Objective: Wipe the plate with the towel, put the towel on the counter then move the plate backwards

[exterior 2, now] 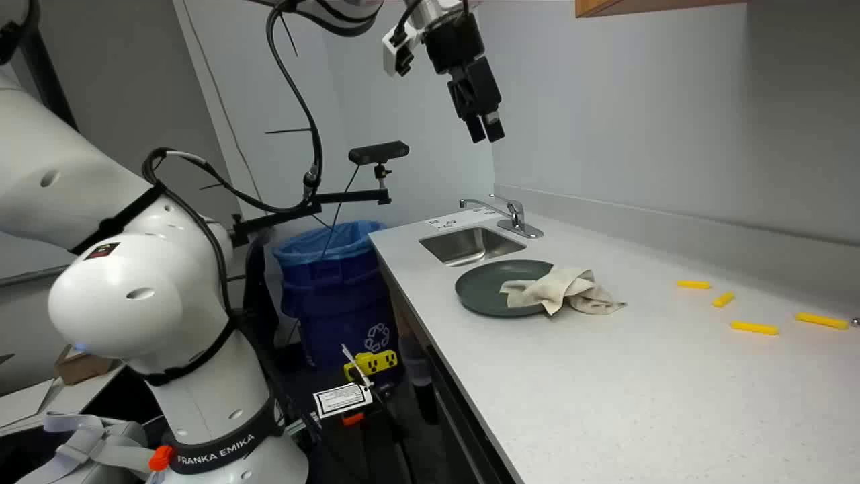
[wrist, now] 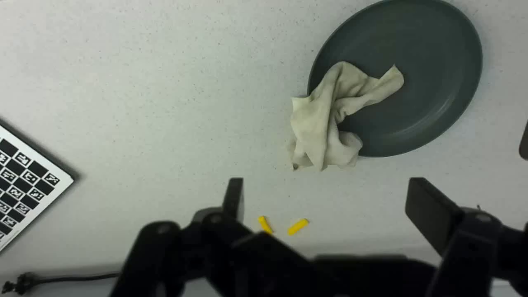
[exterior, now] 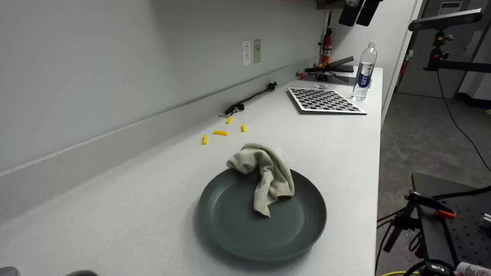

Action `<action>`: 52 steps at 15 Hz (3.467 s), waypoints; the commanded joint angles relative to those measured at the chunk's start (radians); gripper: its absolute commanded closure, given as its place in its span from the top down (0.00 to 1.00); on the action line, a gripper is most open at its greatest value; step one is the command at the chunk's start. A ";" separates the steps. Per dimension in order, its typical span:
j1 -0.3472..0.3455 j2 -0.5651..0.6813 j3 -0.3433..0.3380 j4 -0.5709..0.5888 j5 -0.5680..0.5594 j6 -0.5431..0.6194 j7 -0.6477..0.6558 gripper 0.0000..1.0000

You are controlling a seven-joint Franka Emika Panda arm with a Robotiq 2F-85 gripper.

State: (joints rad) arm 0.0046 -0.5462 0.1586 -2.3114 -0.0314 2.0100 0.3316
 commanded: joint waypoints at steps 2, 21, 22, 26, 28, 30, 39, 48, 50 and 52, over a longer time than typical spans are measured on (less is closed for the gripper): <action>0.003 0.001 -0.002 0.002 -0.001 -0.002 0.001 1.00; 0.003 0.001 -0.002 0.002 -0.001 -0.002 0.001 1.00; 0.003 0.001 -0.002 0.002 -0.001 -0.002 0.001 1.00; 0.003 0.001 -0.002 0.002 -0.001 -0.002 0.001 1.00; 0.003 0.001 -0.002 0.002 -0.001 -0.002 0.001 1.00; 0.003 0.001 -0.002 0.002 -0.001 -0.002 0.001 1.00; 0.015 0.055 -0.011 -0.009 0.010 0.059 -0.031 1.00; 0.024 0.233 -0.002 -0.048 -0.001 0.273 -0.030 1.00; 0.023 0.301 -0.001 -0.043 -0.009 0.324 -0.027 1.00; 0.023 0.373 -0.001 -0.029 -0.019 0.366 -0.021 1.00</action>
State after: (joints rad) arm 0.0189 -0.2750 0.1614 -2.3671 -0.0346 2.3094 0.3147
